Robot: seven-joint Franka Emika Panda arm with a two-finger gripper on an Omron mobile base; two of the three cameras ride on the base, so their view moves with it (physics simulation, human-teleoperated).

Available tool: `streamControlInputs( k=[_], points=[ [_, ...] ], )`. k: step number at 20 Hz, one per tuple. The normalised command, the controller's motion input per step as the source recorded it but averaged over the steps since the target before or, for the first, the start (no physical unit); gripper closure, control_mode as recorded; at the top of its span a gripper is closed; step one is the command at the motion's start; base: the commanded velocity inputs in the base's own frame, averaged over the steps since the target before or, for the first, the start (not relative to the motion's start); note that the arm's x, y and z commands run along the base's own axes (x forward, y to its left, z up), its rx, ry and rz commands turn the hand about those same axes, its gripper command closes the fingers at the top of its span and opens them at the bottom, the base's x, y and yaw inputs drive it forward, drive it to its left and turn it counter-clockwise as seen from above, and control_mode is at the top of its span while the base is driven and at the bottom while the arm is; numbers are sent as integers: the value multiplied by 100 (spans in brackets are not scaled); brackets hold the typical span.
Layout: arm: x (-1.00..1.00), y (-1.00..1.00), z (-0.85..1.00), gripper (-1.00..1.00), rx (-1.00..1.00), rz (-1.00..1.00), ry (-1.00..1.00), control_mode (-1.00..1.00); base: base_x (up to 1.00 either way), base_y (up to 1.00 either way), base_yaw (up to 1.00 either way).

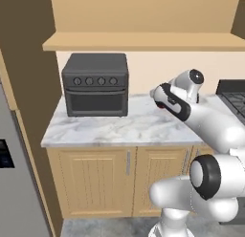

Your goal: Pick the can from the counter and place it in the open cabinet.

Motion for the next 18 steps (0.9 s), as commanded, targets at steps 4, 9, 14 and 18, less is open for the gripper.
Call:
streamControlInputs(
  k=[4, 9, 14, 18],
  points=[
    [0, 0, 0, 100, 0, 0, 0, 100, 36, 5, -30],
    [0, 0, 0, 100, 0, 0, 0, 100, 39, 23, -17],
    [0, 0, 0, 100, 0, 0, 0, 100, 51, 54, -4],
    [0, 0, 0, 100, 0, 0, 0, 100, 38, 68, 0]
  ],
)
